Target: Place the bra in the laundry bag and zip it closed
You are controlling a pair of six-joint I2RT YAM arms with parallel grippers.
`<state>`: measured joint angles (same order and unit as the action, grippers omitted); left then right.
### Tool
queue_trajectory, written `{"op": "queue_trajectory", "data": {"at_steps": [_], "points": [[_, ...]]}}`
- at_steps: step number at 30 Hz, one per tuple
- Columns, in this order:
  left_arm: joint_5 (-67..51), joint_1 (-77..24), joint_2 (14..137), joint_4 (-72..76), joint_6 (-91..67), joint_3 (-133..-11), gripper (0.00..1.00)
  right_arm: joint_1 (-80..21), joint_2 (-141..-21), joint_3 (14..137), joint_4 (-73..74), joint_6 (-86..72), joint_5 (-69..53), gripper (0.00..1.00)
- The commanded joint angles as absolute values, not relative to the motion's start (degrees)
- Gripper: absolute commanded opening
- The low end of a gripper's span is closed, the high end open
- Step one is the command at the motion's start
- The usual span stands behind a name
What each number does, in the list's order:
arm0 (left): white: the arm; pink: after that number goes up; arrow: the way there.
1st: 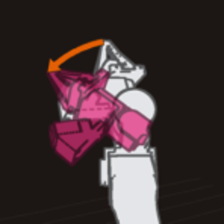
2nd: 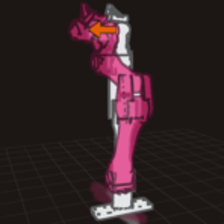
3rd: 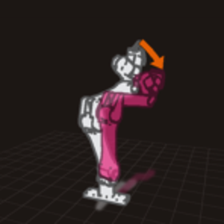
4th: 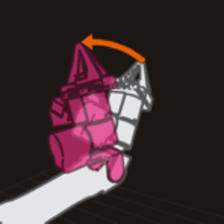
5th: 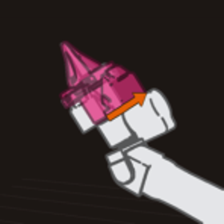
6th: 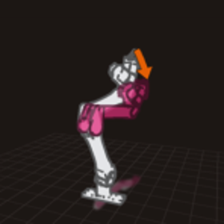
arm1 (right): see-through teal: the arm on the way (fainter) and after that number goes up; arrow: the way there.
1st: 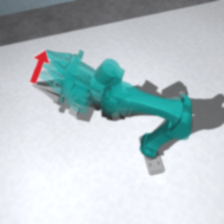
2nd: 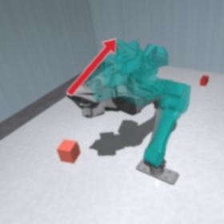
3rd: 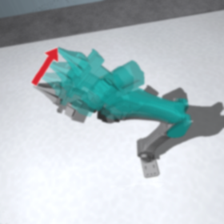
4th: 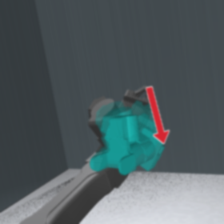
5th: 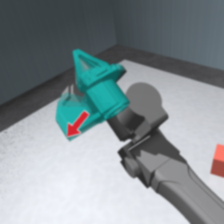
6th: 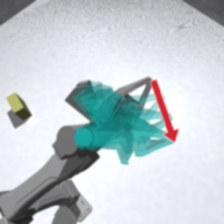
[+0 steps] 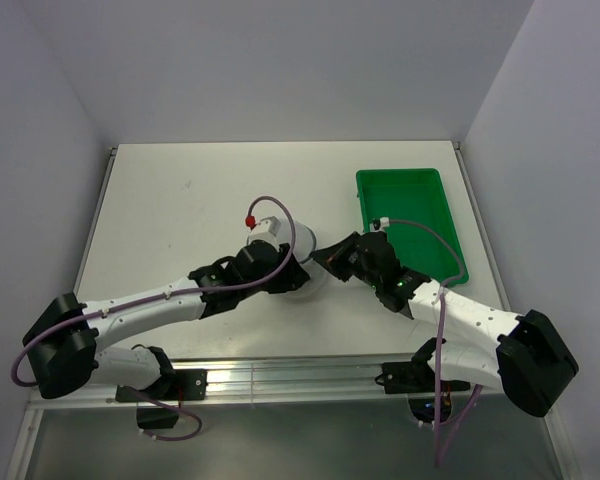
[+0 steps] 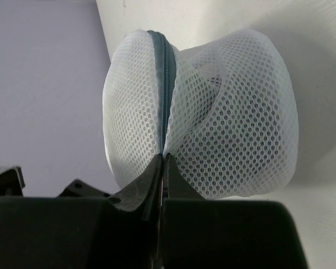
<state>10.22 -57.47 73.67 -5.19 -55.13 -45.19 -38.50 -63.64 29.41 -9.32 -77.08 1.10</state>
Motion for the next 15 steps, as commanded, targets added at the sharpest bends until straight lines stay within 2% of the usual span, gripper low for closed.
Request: {"op": "queue_trajectory", "data": {"at_steps": [1, 8, 15], "points": [[6.3, -54.5, 73.8, 2.9, -53.5, -44.6, 0.49, -38.9, -62.3, 28.8, -10.9, -77.4, 2.1, 0.00], [1.4, -51.0, 75.5, 7.3, -52.7, -44.5, 0.48, -38.9, -62.1, 28.7, -10.7, -77.2, 2.1, 0.00], [-1.1, -50.3, 77.3, 8.8, -52.9, -45.5, 0.42, -38.9, -62.4, 28.2, -11.2, -77.3, 1.8, 0.00]]}}
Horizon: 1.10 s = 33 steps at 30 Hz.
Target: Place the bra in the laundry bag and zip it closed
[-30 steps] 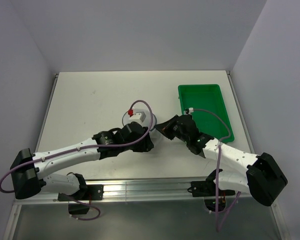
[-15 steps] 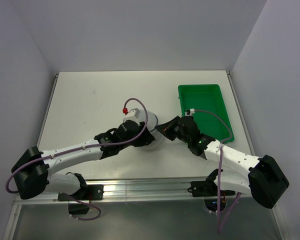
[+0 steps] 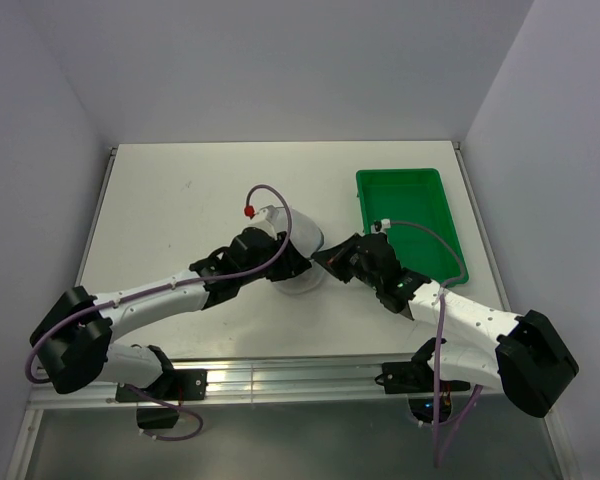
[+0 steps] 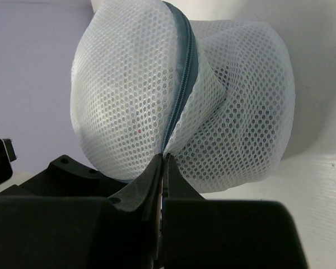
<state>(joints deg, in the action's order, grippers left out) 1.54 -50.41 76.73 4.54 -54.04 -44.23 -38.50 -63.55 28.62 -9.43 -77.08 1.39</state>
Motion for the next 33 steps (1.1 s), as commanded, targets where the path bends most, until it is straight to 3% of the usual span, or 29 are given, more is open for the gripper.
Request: {"op": "queue_trajectory", "data": {"at_steps": [1, 20, 26, 27, 33], "points": [[-1.3, -50.3, 77.3, 9.0, -53.0, -45.4, 0.41, -39.0, -62.4, 28.2, -11.1, -77.3, 1.8, 0.00], [-0.4, -50.3, 75.0, 6.5, -53.4, -44.5, 0.19, -39.0, -62.8, 28.1, -10.8, -76.7, 2.4, 0.00], [-0.3, -50.2, 74.4, 5.3, -53.3, -44.5, 0.06, -39.0, -62.9, 28.3, -10.3, -76.2, 2.6, 0.00], [-0.3, -50.1, 74.0, 4.9, -53.3, -44.5, 0.00, -39.0, -63.0, 28.4, -10.1, -75.9, 2.9, 0.00], [-0.3, -50.0, 71.4, 0.8, -52.7, -44.6, 0.00, -39.0, -62.9, 29.4, -7.2, -73.0, 5.1, 0.00]]}}
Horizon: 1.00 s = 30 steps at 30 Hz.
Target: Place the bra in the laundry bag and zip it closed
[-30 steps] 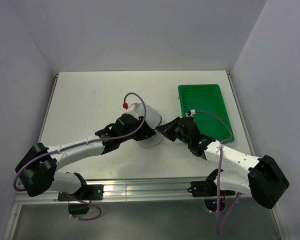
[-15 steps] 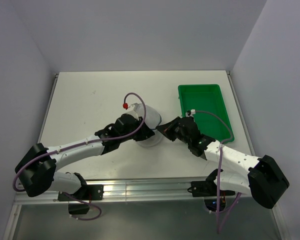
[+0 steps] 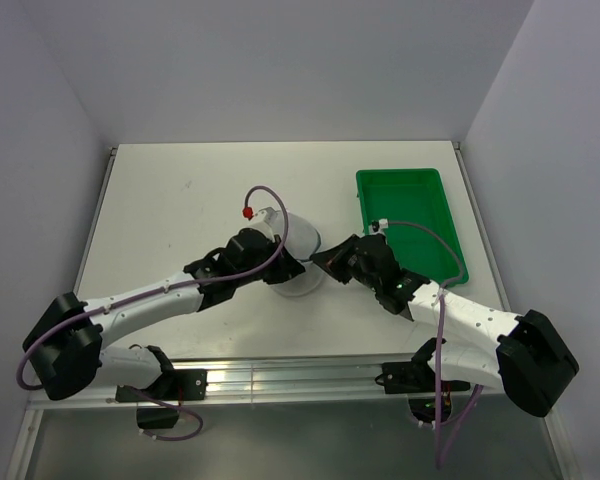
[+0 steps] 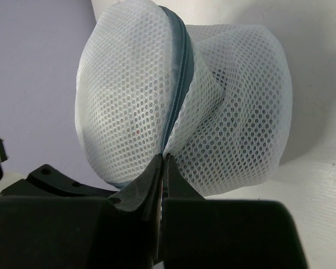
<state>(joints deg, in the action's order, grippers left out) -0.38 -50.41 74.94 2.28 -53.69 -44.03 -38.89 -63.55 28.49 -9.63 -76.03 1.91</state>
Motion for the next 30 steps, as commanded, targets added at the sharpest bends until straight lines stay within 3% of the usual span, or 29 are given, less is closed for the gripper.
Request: {"op": "queue_trajectory", "data": {"at_steps": [1, 13, 23, 30], "points": [[1.1, -49.9, 70.9, 0.2, -52.4, -44.4, 0.00, -39.0, -62.8, 29.8, -6.1, -72.7, 6.0, 0.00], [1.3, -47.6, 63.2, -8.5, -50.3, -40.1, 0.00, -37.9, -64.5, 34.3, -1.6, -64.8, 9.4, 0.00], [1.2, -41.1, 55.5, -14.8, -48.5, -36.7, 0.00, -30.8, -68.2, 36.5, -0.8, -57.1, 6.3, 0.00], [0.7, -38.1, 51.1, -18.8, -47.2, -36.9, 0.00, -28.4, -75.9, 48.0, 1.2, -50.5, 0.8, 0.00]]}}
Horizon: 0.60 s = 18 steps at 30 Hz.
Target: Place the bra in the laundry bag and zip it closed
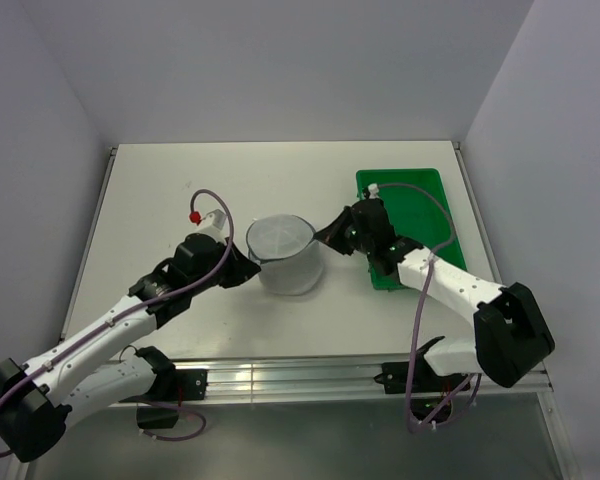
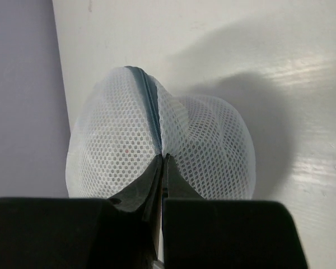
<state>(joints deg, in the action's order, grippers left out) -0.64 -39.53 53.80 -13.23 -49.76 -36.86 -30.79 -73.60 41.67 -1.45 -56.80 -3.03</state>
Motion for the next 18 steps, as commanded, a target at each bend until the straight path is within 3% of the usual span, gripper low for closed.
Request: {"op": "queue_trajectory", "data": {"at_steps": [1, 2, 5, 6, 8, 12, 18], "points": [[0.0, -38.2, 51.0, -18.5, -47.2, -37.0, 0.00, -28.4, -77.0, 49.6, 1.8, -49.7, 0.3, 0.00], [-1.1, -38.1, 51.0, -18.2, -47.2, -37.1, 0.00, -28.5, -78.5, 51.2, 2.8, -48.6, -1.1, 0.00], [-4.1, -38.2, 52.2, -15.7, -47.3, -37.4, 0.00, -29.2, -78.8, 55.0, 6.4, -48.0, -1.1, 0.25], [-4.7, -38.3, 52.9, -15.0, -47.3, -37.2, 0.00, -29.4, -78.5, 55.6, 7.1, -47.9, -1.0, 0.39], [-7.3, -38.7, 54.0, -12.1, -47.3, -37.1, 0.00, -29.7, -76.8, 55.5, 9.4, -48.2, -0.5, 0.52], [-8.3, -41.6, 57.0, -8.4, -47.3, -38.0, 0.00, -29.7, -72.3, 53.1, 12.6, -49.2, -0.1, 0.64], [-9.4, -46.1, 63.2, -2.4, -48.9, -39.6, 0.00, -31.5, -63.1, 46.2, 10.7, -55.6, -4.7, 0.64]]}}
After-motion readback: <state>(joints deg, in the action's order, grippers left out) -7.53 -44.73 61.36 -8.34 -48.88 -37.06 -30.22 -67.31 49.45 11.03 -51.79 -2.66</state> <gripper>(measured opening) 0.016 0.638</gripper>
